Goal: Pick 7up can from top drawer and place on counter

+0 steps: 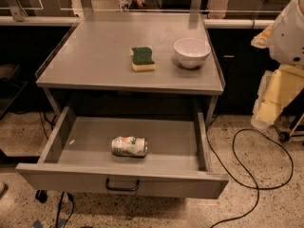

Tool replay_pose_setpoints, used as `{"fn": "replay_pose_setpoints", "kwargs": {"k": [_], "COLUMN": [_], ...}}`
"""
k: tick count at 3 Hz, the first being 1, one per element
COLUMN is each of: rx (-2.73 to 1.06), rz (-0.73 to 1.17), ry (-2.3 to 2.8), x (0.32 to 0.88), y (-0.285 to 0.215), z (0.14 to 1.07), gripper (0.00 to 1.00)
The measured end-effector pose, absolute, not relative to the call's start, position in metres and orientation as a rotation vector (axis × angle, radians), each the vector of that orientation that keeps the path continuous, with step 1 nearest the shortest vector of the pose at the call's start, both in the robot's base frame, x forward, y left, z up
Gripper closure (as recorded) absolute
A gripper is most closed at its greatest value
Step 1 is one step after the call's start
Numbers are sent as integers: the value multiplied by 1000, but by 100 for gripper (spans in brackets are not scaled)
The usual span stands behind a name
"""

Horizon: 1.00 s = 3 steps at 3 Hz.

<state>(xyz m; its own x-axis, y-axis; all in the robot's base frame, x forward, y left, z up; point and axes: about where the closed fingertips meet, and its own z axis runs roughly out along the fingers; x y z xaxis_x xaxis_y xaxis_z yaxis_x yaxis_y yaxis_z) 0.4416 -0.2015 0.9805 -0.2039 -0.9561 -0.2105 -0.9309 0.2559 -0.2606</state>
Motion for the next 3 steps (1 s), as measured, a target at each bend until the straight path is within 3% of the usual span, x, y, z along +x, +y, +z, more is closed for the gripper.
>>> {"fn": "replay_pose_setpoints", "kwargs": {"k": [1, 3], "rx": [-1741, -1823], "rz": [-72, 18], "ry": [2210, 2163], "x": [438, 458], "y": [-183, -78], "z": [969, 933], "gripper": [0, 0]}}
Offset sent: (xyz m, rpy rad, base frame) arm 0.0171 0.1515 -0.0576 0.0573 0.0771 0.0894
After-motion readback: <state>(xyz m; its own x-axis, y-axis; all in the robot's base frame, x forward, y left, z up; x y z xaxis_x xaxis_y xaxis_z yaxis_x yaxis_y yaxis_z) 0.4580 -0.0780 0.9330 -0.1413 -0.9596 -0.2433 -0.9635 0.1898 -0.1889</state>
